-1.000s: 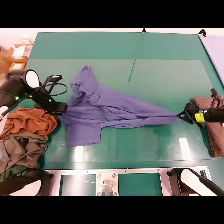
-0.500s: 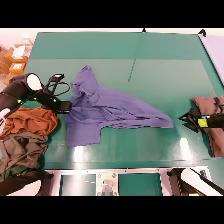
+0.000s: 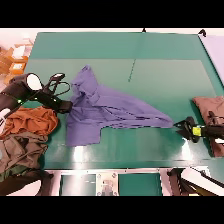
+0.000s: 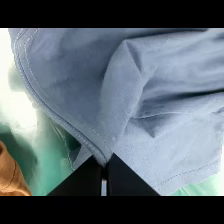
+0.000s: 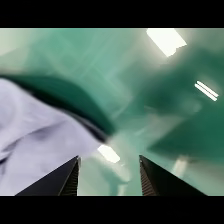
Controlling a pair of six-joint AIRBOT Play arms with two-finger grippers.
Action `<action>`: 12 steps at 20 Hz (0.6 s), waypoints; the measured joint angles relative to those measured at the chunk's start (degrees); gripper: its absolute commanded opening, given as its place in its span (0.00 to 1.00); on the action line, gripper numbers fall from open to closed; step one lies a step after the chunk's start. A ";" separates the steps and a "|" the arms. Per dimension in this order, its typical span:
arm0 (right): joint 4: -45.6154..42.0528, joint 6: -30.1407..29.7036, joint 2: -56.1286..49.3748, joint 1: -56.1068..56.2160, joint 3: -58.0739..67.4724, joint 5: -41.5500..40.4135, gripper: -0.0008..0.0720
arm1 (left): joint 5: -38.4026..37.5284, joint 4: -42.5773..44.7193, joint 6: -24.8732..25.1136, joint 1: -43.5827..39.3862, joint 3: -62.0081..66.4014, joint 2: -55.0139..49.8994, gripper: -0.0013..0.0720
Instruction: Fold the shirts.
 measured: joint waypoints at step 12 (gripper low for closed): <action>8.85 -8.33 -6.32 6.75 7.15 -2.75 0.03 | -1.33 -0.07 0.13 0.00 2.60 0.22 0.06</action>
